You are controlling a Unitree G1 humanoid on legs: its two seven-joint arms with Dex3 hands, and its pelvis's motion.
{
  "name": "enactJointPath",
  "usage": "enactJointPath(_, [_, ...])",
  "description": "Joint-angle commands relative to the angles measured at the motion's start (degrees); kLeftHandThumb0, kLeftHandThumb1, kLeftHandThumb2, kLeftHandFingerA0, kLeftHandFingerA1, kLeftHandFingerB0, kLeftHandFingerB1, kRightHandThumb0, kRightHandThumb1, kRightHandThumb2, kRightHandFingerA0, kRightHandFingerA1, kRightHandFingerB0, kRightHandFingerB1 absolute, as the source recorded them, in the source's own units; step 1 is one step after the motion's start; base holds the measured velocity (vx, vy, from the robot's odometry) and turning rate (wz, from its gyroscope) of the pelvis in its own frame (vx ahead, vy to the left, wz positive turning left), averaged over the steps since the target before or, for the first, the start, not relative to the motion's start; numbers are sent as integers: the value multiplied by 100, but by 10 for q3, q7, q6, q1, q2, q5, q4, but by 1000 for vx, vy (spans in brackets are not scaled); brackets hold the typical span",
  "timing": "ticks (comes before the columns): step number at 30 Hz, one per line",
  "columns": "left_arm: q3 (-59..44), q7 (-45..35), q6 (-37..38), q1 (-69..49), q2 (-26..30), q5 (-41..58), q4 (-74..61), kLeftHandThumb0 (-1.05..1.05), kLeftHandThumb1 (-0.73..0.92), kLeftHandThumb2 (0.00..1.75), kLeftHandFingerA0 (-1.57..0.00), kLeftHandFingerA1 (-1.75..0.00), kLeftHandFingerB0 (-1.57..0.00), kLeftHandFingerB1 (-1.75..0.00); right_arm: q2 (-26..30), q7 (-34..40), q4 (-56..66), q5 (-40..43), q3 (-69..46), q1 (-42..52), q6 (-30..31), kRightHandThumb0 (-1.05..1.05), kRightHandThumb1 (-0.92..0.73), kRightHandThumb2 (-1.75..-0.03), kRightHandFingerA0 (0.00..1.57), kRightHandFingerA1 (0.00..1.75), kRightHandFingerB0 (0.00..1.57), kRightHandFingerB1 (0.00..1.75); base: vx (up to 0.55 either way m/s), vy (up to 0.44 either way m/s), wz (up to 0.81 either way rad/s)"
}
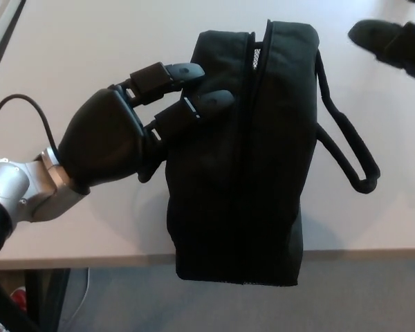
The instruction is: A lunch bag is kept on the middle of the desk and the robot uses both its hands to grab the opening of the bag from the left and right and moves its hands away from each other to spread the bag open
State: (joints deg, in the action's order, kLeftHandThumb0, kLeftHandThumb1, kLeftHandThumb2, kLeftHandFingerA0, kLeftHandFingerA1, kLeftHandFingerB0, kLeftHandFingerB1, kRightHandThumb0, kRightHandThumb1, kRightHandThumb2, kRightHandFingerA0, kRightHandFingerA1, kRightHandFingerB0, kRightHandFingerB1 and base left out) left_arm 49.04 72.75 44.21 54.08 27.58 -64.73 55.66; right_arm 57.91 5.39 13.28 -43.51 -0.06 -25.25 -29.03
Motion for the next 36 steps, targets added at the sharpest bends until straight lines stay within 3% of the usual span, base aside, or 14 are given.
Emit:
enactJointPath(1, [11,6,-16,-3,3,-27,5,-11,58,62,-38,-36,-10,-35,-7,-44,-6,37,-4,-36,-11,-50,-46,-70,32,43,14,36,0,0,0])
enactJointPath(2, [10,5,-15,-4,3,-26,5,-10,40,92,-24,-53,-4,-49,-9,-45,-7,31,-1,-42,-11,-51,-46,-71,31,44,14,36,0,0,0])
enactJointPath(3, [10,7,-14,-4,2,-25,5,-10,58,63,-38,-36,-13,-35,-12,-51,-9,29,3,-52,-11,-51,-46,-71,32,44,13,36,0,0,0])
enactJointPath(12, [16,4,-15,-12,2,-27,7,-10,58,62,-36,-36,-10,-34,-47,-66,-60,-4,45,-179,-18,-54,-47,-74,31,45,13,37,0,0,0])
enactJointPath(13, [17,9,-14,-13,1,-27,7,-8,39,91,-24,-53,-4,-49,-51,-65,-67,-12,51,-189,-18,-54,-46,-73,31,44,11,36,0,0,0])
enactJointPath(14, [18,13,-13,-14,0,-26,7,-8,39,91,-24,-53,-5,-49,-57,-63,-77,-19,58,-200,-19,-55,-47,-74,32,44,12,37,0,0,0])
enactJointPath(15, [18,13,-13,-15,1,-26,4,-10,57,62,-39,-36,-11,-35,-64,-68,-87,-19,66,-208,-18,-54,-48,-74,33,44,15,38,0,0,0])
enactJointPath(19, [20,16,-14,-16,6,-29,-7,-10,56,61,-38,-36,-9,-35,-81,-87,-117,-31,90,-234,-5,-53,-48,-73,32,44,15,38,0,0,0])
enactJointPath(22, [19,21,-21,-17,7,-32,-12,-11,57,62,-37,-36,-5,-33,-99,-58,-180,-66,116,-261,-4,-48,-43,-69,30,42,15,37,0,0,0])
enactJointPath(23, [19,20,-20,-17,8,-31,-14,-9,38,90,-22,-53,-1,-48,-104,-51,-198,-77,125,-269,-3,-48,-43,-68,30,42,15,37,0,0,0])
enactJointPath(24, [19,21,-18,-17,8,-31,-14,-10,56,61,-37,-35,-7,-35,-108,-38,-218,-87,132,-277,-4,-48,-41,-67,32,42,17,37,0,0,0])
enactJointPath(29, [16,20,-14,-19,7,-29,-18,-9,57,61,-37,-36,-7,-35,-120,-7,-254,-110,150,-282,-4,-53,-41,-69,33,43,16,37,0,0,0])
enactJointPath(36, [16,15,-20,-20,9,-33,-25,-10,56,62,-36,-37,-7,-33,-116,-30,-237,-114,167,-251,-15,-54,-44,-71,28,42,13,37,0,0,0])
